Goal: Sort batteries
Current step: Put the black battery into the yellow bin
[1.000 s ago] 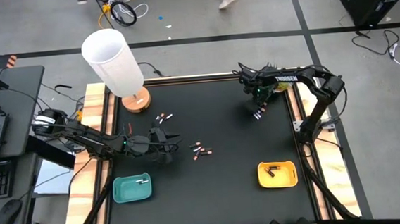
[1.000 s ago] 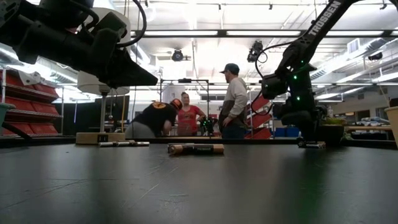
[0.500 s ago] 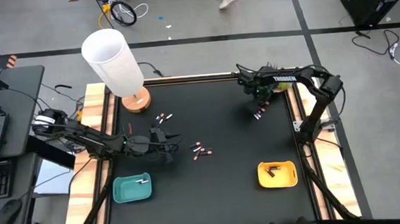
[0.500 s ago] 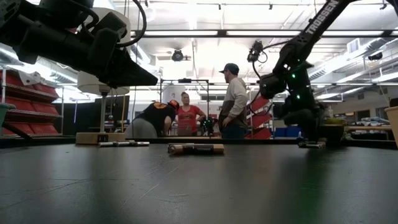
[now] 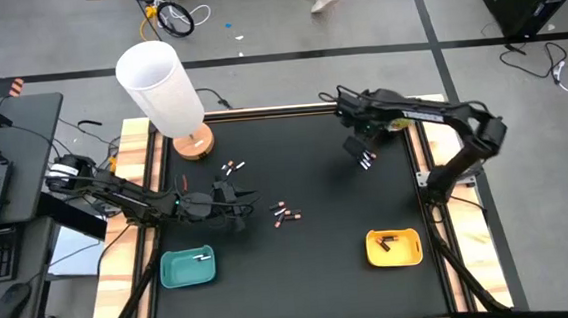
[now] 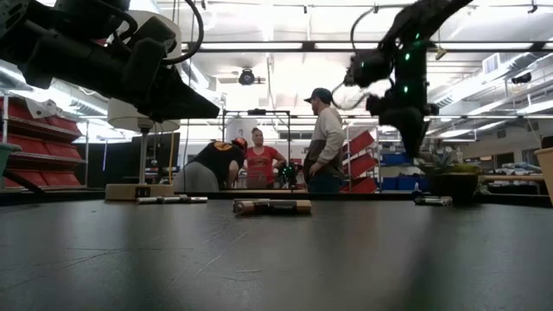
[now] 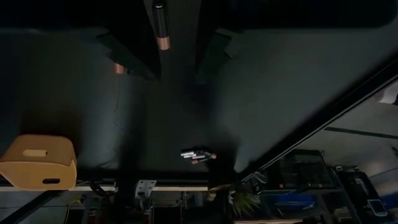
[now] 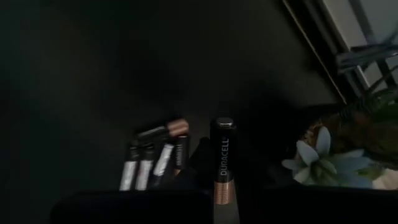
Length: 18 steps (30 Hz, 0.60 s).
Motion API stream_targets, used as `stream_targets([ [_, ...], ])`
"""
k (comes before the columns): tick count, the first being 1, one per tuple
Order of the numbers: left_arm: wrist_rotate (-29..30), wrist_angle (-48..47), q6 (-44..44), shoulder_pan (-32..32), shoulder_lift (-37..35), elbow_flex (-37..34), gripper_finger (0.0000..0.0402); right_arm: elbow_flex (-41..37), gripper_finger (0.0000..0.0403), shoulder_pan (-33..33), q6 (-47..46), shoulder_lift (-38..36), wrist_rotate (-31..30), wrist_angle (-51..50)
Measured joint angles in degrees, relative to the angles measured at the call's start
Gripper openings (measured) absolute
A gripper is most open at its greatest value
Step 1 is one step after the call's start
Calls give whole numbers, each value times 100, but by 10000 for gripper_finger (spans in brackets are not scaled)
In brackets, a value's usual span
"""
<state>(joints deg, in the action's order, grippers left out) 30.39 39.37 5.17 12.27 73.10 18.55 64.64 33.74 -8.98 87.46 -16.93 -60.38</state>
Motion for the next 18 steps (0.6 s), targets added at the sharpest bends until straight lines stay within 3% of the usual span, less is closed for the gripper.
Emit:
stream_targets([
  [6, 0, -61, 109, 0, 0, 0, 117, -11, 23, -893, -709, -769, 144, -435],
  [18, 127, 22, 152, 0, 0, 0, 117, -764, 23, -3599, -3332, -1762, 168, -504],
])
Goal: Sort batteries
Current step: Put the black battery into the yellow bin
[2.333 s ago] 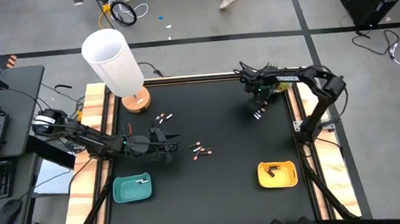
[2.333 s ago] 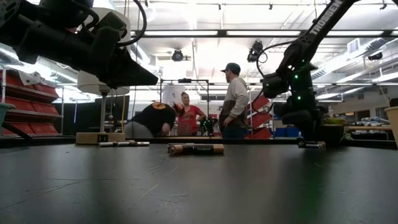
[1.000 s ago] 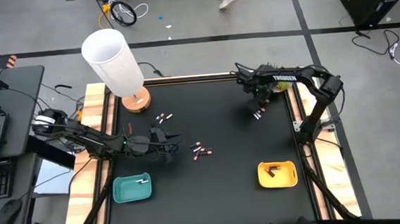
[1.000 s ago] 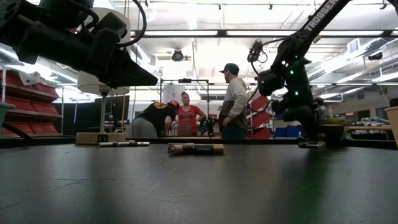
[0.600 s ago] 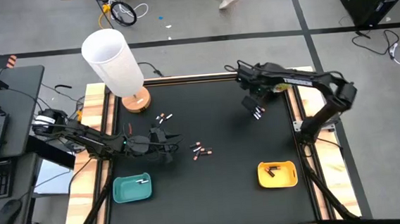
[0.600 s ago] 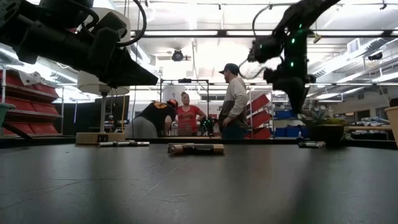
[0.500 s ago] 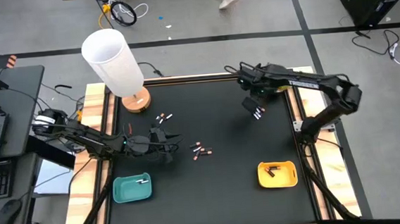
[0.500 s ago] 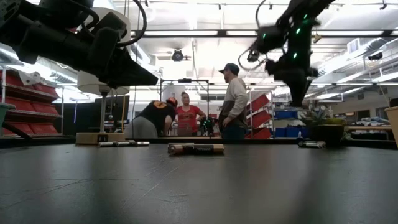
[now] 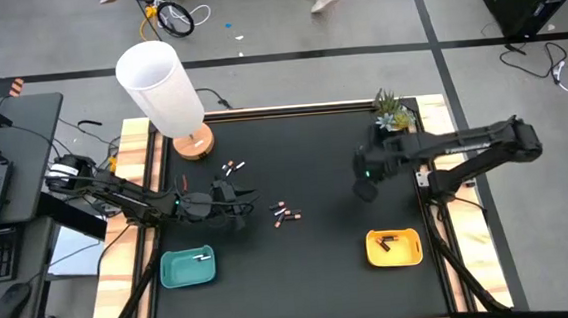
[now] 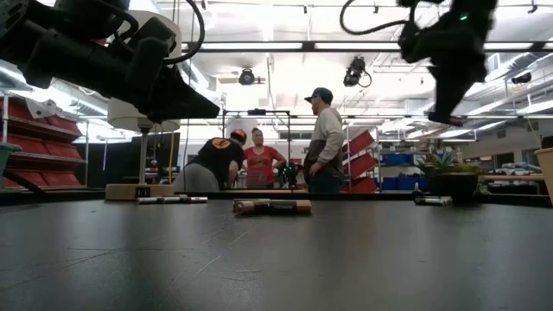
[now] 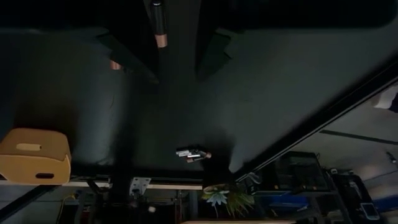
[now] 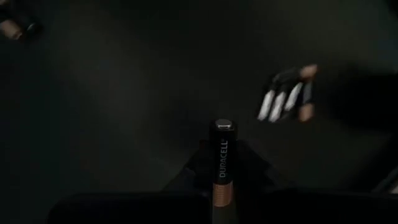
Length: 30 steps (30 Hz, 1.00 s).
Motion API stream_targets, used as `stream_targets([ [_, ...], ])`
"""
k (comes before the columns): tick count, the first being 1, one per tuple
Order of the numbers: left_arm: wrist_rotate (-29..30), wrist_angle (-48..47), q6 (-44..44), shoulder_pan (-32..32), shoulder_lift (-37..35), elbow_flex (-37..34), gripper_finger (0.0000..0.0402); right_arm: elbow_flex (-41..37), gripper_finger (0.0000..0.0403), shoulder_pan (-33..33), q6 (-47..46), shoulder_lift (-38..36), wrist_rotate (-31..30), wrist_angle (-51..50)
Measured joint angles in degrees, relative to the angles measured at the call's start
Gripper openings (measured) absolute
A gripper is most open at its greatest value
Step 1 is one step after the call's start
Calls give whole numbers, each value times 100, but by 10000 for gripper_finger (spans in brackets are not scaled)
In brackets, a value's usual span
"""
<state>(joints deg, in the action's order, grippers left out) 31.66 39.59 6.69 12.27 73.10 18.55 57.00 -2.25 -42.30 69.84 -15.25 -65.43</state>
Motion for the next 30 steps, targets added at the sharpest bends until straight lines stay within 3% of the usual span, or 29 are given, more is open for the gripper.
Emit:
stream_targets([
  [7, -2, -2, 145, 0, 0, 0, 117, -169, 23, -1765, -1664, -63, 80, 80],
  [15, -7, -23, 147, 0, 0, 0, 117, -163, 23, -3503, -2806, 90, 72, 1006],
  [22, -22, -23, 141, 0, -2, 0, 117, -163, 23, -4075, -3544, 818, 740, 875],
  [30, -22, -23, 121, 0, -2, 0, 117, -163, 23, -3989, -3195, 1608, 1235, 859],
])
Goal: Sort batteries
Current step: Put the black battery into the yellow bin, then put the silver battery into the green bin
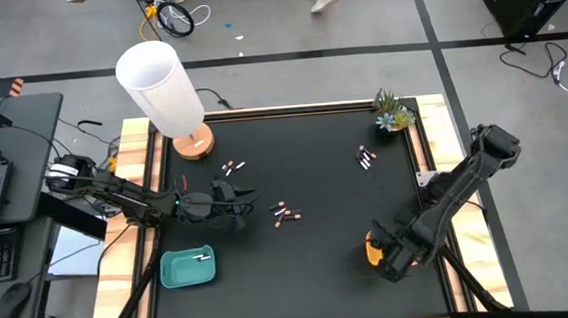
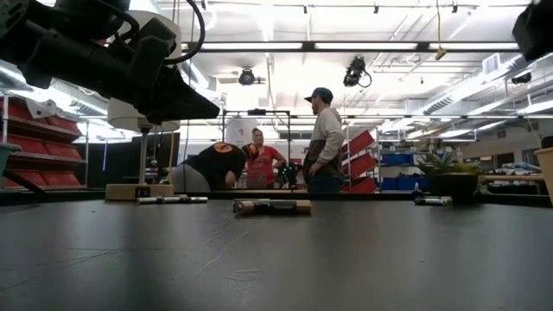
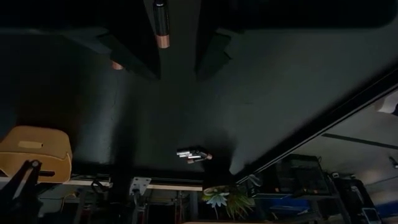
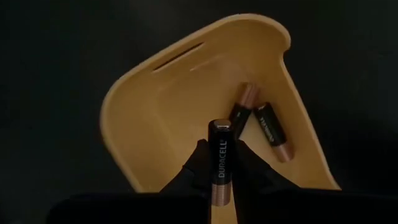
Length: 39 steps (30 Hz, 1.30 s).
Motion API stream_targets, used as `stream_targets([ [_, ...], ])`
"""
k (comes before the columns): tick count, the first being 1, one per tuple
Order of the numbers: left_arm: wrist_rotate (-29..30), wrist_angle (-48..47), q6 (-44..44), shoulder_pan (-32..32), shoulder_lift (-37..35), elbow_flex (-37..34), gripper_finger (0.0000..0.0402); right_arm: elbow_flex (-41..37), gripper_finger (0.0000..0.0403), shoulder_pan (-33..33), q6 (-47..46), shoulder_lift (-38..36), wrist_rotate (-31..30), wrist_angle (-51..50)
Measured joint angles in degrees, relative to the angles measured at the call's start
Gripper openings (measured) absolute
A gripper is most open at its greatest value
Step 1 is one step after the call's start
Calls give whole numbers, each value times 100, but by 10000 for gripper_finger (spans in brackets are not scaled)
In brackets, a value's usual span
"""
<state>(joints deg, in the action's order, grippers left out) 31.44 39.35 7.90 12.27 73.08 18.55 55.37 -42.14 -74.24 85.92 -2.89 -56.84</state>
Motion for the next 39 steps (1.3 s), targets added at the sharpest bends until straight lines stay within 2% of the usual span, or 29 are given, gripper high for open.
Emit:
stream_targets([
  [9, 0, 15, -168, 0, 1, 0, 117, -41, 23, 564, 940, 206, 143, 227],
  [12, 0, 13, -198, 0, 1, 0, 117, -253, 23, 718, 1099, 172, 178, 577],
  [17, 0, -14, -209, 0, 1, 0, 117, -855, 23, 897, 1221, 185, 587, 1358],
  [24, 0, -19, -198, 0, -1, 0, 117, -1200, 23, 1033, 1253, 137, 775, 1613],
  [33, 0, -11, -172, -2, -1, 0, 117, -1220, 121, 1090, 1248, 96, 722, 1658],
  [39, 0, -11, -169, 0, -1, 0, 117, -1221, 133, 1088, 1157, 81, 708, 1655],
])
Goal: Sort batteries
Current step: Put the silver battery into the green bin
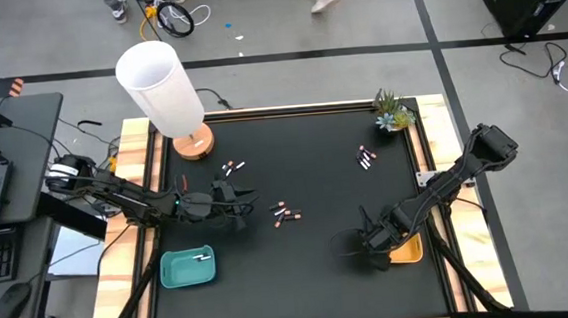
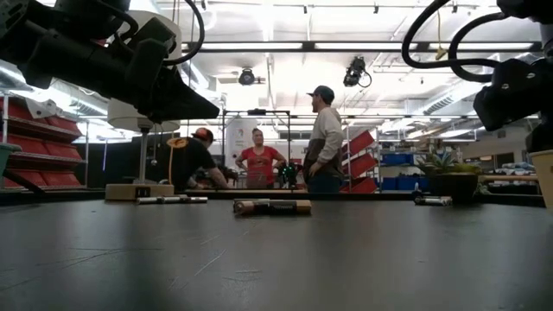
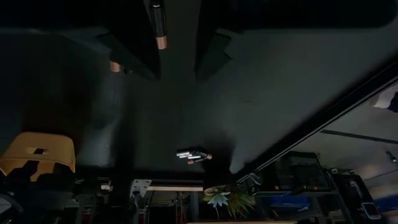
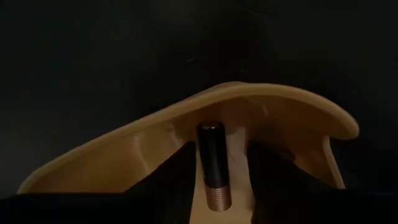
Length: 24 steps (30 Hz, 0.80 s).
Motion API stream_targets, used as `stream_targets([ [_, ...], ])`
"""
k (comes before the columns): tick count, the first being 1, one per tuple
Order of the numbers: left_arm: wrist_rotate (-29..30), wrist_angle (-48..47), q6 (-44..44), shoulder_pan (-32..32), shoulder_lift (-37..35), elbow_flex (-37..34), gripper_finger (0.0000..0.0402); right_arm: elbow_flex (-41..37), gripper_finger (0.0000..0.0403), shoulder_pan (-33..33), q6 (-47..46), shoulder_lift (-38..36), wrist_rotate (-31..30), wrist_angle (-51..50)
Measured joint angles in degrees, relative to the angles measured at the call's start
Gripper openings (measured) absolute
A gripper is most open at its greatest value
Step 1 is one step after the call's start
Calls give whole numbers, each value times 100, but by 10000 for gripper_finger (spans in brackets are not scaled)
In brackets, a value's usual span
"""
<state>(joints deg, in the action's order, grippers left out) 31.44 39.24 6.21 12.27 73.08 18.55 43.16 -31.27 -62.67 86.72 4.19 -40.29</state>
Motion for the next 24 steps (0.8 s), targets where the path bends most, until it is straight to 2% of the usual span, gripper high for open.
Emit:
stream_targets([
  [7, 0, 0, 1, -2, 0, 0, 117, -23, 134, 2, -383, -311, 4, -80],
  [17, 0, 0, 1, -2, 0, 0, 117, -16, 176, -8, -724, -776, -63, -478],
  [24, 0, 0, 3, 0, 0, 0, 117, -12, 190, -9, -949, -1219, -68, -847],
])
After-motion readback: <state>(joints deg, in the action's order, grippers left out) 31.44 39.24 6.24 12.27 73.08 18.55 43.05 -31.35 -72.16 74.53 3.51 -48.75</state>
